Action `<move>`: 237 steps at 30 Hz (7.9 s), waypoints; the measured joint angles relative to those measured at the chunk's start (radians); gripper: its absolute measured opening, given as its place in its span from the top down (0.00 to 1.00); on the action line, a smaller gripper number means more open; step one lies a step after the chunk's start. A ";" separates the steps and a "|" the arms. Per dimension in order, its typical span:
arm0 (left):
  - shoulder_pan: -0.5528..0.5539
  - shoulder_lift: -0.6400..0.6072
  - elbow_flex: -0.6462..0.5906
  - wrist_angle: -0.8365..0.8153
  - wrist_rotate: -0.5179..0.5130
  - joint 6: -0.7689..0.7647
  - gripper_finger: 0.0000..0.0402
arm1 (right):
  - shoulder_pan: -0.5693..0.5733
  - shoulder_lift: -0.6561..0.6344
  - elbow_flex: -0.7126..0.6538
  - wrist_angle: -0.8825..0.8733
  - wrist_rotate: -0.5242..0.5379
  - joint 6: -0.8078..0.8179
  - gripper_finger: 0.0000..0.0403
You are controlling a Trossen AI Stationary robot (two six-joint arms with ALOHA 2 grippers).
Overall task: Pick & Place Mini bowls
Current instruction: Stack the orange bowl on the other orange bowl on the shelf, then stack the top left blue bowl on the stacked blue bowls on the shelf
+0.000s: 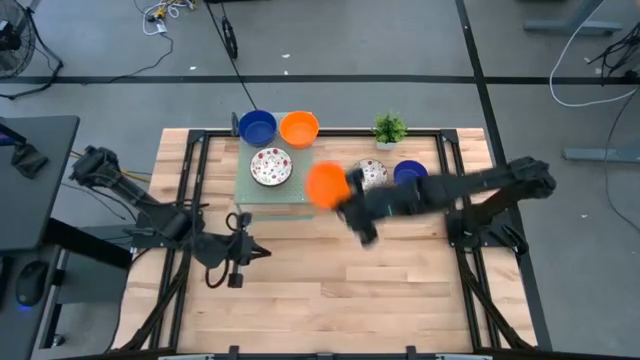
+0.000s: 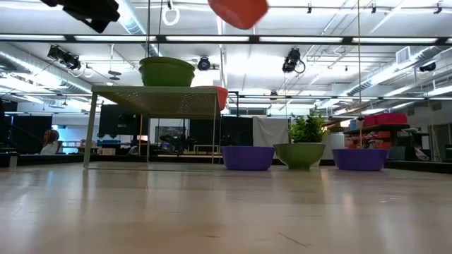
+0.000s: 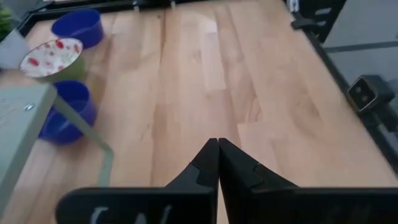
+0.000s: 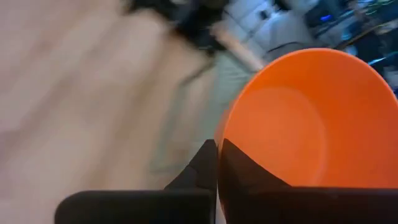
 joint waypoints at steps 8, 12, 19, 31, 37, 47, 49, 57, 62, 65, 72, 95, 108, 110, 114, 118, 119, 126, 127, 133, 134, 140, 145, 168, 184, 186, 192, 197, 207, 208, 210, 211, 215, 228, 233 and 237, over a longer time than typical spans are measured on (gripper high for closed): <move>-0.098 0.000 0.000 -0.083 -0.134 -0.090 0.98 | -0.381 0.235 0.373 -0.073 -0.284 -0.190 1.00; -0.138 0.000 0.000 -0.092 -0.195 -0.107 0.97 | -0.489 0.397 0.547 -0.167 -0.360 -0.233 1.00; -0.168 0.000 0.000 -0.090 -0.225 -0.108 0.98 | -0.588 0.550 0.684 -0.285 -0.397 -0.256 1.00; -0.169 0.000 0.000 -0.089 -0.237 -0.101 0.97 | -0.602 0.585 0.686 -0.301 -0.425 -0.286 0.97; -0.169 0.000 0.000 -0.090 -0.237 -0.100 0.97 | -0.600 0.584 0.676 -0.330 -0.425 -0.283 0.97; -0.169 0.000 0.000 -0.090 -0.237 -0.100 0.97 | -0.600 0.583 0.599 -0.277 -0.422 -0.284 0.94; -0.169 0.000 0.000 -0.090 -0.237 -0.100 0.97 | -0.600 0.583 0.594 -0.268 -0.421 -0.284 0.94; -0.169 0.000 0.000 -0.090 -0.237 -0.100 0.97 | -0.600 0.583 0.592 -0.231 -0.421 -0.284 0.94; -0.169 0.000 0.000 -0.090 -0.237 -0.100 0.97 | -0.600 0.583 0.592 -0.223 -0.421 -0.277 0.94; -0.169 0.000 0.000 -0.090 -0.237 -0.100 0.97 | -0.600 0.577 0.591 -0.223 -0.421 -0.276 0.92; -0.169 0.000 0.000 -0.090 -0.237 -0.100 0.97 | -0.600 0.570 0.591 -0.218 -0.421 -0.257 0.74; -0.169 0.001 0.000 -0.091 -0.237 -0.100 0.97 | -0.669 0.419 0.537 -0.431 -0.420 -0.081 0.97; -0.168 0.001 0.000 -0.090 -0.267 -0.099 0.97 | -0.703 0.422 0.269 -0.067 -0.414 -0.052 0.98; -0.168 0.001 0.000 -0.090 -0.267 -0.099 0.97 | -0.698 0.422 0.264 -0.057 -0.414 -0.050 0.98; -0.168 0.001 0.000 -0.090 -0.267 -0.099 0.97 | -0.693 0.422 0.264 -0.043 -0.437 -0.039 0.99; -0.168 0.001 0.000 -0.090 -0.267 -0.099 0.97 | -0.691 0.422 0.264 -0.027 -0.459 -0.035 0.99; -0.168 0.001 0.000 -0.090 -0.267 -0.099 0.97 | -0.691 0.422 0.264 -0.021 -0.462 -0.033 0.99; -0.168 0.001 0.000 -0.090 -0.268 -0.099 0.97 | -0.691 0.422 0.264 0.024 -0.501 -0.013 0.99; -0.168 0.001 0.000 -0.090 -0.268 -0.099 0.97 | -0.691 0.422 0.264 0.025 -0.502 -0.013 0.99; -0.168 0.001 0.000 -0.090 -0.268 -0.099 0.97 | -0.674 0.389 0.263 -0.031 -0.499 -0.030 0.98; -0.168 0.001 0.000 -0.090 -0.268 -0.099 0.97 | -0.666 0.375 0.263 -0.056 -0.499 -0.030 0.98; -0.168 0.001 0.000 -0.091 -0.267 -0.099 0.97 | -0.558 0.300 0.244 -0.226 -0.501 0.003 0.99; -0.168 0.001 0.000 -0.091 -0.267 -0.100 0.97 | -0.464 0.221 0.050 -0.178 -0.503 0.020 0.99; -0.098 0.002 0.000 -0.090 -0.267 -0.097 0.97 | -0.407 0.227 -0.449 0.417 -0.464 0.108 0.61; -0.097 0.002 0.000 -0.088 -0.266 -0.090 0.97 | -0.419 0.264 -0.449 0.400 -0.412 0.067 0.75; -0.097 0.002 0.000 -0.088 -0.266 -0.090 0.97 | -0.419 0.264 -0.449 0.399 -0.412 0.065 0.76; -0.097 0.002 0.000 -0.088 -0.266 -0.092 0.97 | -0.419 0.273 -0.449 0.380 -0.412 0.054 0.76; -0.097 0.002 0.000 -0.088 -0.266 -0.093 0.97 | -0.419 0.273 -0.449 0.382 -0.412 0.052 0.77; -0.097 0.002 0.000 -0.088 -0.266 -0.093 0.97 | -0.419 0.273 -0.449 0.358 -0.412 0.005 0.83; -0.097 0.002 0.000 -0.088 -0.266 -0.093 0.97 | -0.419 0.273 -0.449 0.353 -0.413 0.001 0.83; -0.097 0.002 0.000 -0.088 -0.266 -0.093 0.97 | -0.419 0.273 -0.449 0.350 -0.412 0.000 0.85; -0.097 0.002 0.000 -0.088 -0.266 -0.093 0.97 | -0.419 0.273 -0.449 0.349 -0.412 -0.002 0.85; -0.098 0.002 0.000 -0.088 -0.266 -0.093 0.97 | -0.418 0.273 -0.449 0.330 -0.413 -0.030 0.93; -0.075 0.002 0.000 -0.019 -0.260 0.005 0.97 | -0.201 0.153 -0.448 0.103 -0.392 0.128 0.99; 0.001 0.036 0.000 0.075 -0.103 0.089 0.97 | -0.047 0.118 -0.448 0.171 -0.512 0.170 0.99; 0.075 0.129 0.001 0.222 0.065 0.215 0.96 | 0.025 0.116 -0.448 0.319 -0.587 0.152 0.99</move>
